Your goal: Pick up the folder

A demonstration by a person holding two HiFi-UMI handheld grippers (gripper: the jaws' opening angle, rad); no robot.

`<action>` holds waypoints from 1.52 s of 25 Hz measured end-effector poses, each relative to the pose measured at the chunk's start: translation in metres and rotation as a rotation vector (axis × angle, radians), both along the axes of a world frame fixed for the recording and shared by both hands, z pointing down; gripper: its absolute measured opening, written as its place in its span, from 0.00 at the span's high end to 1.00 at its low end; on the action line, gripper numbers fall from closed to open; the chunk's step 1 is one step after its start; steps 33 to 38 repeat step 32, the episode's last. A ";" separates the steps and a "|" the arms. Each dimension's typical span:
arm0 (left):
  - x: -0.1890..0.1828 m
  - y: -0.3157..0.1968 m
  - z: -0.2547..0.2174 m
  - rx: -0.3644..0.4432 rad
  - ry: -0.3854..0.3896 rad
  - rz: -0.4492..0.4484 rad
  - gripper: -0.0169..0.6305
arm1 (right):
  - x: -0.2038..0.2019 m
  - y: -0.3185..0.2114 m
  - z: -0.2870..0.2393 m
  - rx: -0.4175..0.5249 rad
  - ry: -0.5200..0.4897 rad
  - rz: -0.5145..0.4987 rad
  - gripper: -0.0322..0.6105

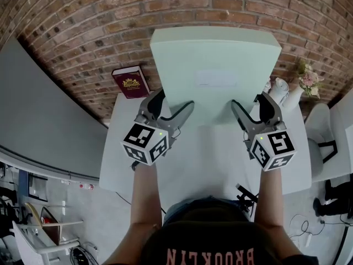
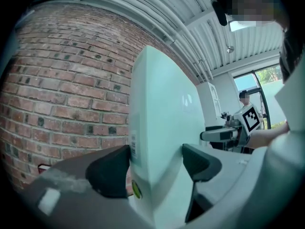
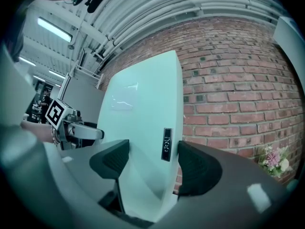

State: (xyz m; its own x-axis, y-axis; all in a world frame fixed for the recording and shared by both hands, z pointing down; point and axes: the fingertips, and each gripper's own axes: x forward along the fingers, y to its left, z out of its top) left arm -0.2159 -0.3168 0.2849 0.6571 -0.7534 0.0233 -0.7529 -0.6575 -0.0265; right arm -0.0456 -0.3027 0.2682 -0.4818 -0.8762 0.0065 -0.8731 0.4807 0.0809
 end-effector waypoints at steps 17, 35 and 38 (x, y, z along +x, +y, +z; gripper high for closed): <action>-0.001 0.001 -0.019 0.052 0.013 -0.015 0.41 | -0.001 0.001 -0.016 0.046 -0.008 0.000 0.45; -0.003 0.008 -0.024 0.062 0.018 -0.029 0.41 | -0.003 0.007 -0.020 0.052 -0.010 -0.006 0.45; -0.003 0.008 -0.024 0.062 0.018 -0.029 0.41 | -0.003 0.007 -0.020 0.052 -0.010 -0.006 0.45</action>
